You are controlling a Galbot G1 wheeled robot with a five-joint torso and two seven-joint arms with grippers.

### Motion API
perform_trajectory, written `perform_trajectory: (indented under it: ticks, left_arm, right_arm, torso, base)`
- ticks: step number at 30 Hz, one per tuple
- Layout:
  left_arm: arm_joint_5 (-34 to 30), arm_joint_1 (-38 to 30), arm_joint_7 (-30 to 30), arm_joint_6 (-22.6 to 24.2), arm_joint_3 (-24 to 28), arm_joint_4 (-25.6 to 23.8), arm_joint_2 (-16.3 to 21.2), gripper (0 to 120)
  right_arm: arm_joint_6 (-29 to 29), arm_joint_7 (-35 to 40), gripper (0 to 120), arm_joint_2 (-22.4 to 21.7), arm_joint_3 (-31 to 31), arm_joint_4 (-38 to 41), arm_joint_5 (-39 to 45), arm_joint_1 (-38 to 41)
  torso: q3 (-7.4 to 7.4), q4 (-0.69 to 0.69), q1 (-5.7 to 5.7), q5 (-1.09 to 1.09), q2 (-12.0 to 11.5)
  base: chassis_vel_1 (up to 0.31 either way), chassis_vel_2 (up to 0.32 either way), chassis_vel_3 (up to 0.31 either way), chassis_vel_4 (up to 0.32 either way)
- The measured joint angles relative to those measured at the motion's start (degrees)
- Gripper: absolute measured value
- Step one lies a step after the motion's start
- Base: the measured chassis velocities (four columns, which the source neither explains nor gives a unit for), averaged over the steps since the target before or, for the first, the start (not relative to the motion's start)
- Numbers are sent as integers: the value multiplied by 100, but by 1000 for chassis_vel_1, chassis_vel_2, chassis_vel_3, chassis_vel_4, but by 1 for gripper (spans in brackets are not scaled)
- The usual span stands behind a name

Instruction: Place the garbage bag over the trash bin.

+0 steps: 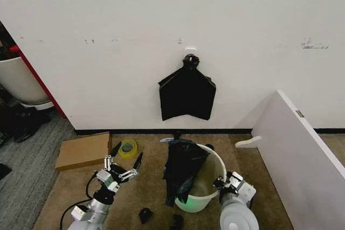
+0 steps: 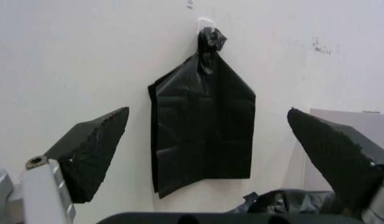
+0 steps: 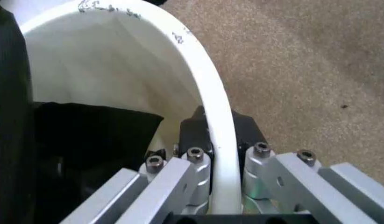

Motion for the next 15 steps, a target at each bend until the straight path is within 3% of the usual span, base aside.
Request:
perform_trajectory:
  ticks: [4,8,15]
  left_arm:
    - [52,21,-2,0,-13,0,2,100]
    - [39,50,-8,-3,-68,-18,25,100]
    - [16,39,-67,47,-74,-13,39,100]
  right_arm:
    - [-57,-188,4,-49,-5,53,-130,-87]
    - [-394,-340,22,-222,-58,370,-445,-249]
    - [-841,-53,41,-467,-88,1289,-744,-518]
  torso:
    - [0,0,0,0,0]
    - [1,0,0,0,0]
    - [0,0,0,-2,0]
  base:
    - [0,0,0,0]
    - [0,0,0,0]
    - [0,0,0,0]
